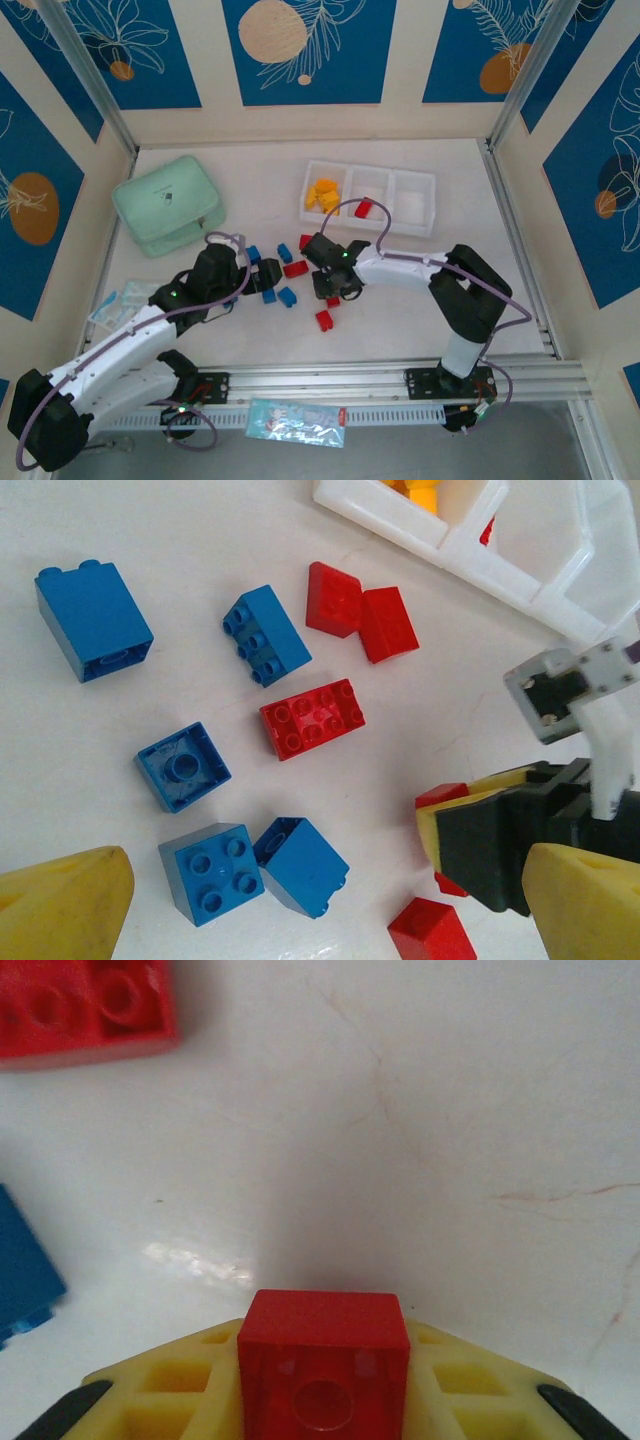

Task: Sort the legos into containers by color
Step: Pick up the lego from the bottom-center of the table, then place the lego in the container.

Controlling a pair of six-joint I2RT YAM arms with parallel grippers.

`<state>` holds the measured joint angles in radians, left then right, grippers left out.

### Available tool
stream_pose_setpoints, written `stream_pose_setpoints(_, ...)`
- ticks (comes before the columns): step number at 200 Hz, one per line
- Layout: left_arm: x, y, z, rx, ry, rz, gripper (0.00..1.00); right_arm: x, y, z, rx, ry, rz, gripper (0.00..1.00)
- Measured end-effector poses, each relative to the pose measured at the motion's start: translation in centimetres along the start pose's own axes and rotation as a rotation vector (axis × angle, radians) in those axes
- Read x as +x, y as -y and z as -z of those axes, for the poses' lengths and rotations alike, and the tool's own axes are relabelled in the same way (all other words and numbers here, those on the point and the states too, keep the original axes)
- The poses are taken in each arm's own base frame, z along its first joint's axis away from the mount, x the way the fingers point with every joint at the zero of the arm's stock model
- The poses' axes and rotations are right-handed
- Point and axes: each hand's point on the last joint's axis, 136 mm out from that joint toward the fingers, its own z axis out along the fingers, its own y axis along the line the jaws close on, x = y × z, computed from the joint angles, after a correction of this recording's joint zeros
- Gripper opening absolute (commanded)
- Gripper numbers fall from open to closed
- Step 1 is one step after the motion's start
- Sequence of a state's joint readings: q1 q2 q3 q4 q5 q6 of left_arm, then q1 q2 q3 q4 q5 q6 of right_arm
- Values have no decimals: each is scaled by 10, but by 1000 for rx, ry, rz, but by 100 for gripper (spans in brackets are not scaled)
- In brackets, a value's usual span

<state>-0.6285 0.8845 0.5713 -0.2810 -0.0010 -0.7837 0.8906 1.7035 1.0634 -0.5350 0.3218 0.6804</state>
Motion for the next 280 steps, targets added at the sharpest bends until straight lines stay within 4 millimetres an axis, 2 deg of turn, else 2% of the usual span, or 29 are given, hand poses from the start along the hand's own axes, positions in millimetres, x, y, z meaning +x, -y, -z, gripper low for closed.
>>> stream_pose_setpoints(35,-3,5,-3,5,-9,-7,99,-30,14,37,-46,107,-40,30)
stream_pose_setpoints(80,-12,22,-14,22,-45,-35,99,-72,65,54,-5,176,-123,30)
stream_pose_setpoints(108,-23,35,-19,44,-39,-58,99,-122,92,71,11,258,-177,30)
stream_pose_setpoints(129,-30,42,-23,53,-39,-73,99,-156,110,77,20,305,-212,30)
stream_pose_setpoints(149,-36,48,-29,63,-40,-82,99,-186,126,73,38,330,-234,30)
stream_pose_setpoints(171,-43,53,-35,67,-42,-80,99,-216,142,58,60,334,-247,30)
stream_pose_setpoints(200,-52,58,-40,75,-40,-85,99,-243,155,34,80,319,-252,30)
stream_pose_setpoints(220,-57,61,-43,83,-35,-85,99,-247,158,21,92,298,-253,32)
stream_pose_setpoints(241,-58,60,-44,86,-38,-81,99,-243,160,9,102,264,-251,34)
stream_pose_setpoints(257,-59,60,-44,89,-38,-79,99,-240,162,7,109,253,-253,40)
stream_pose_setpoints(280,-59,61,-43,93,-38,-78,99,-238,162,5,109,250,-254,43)
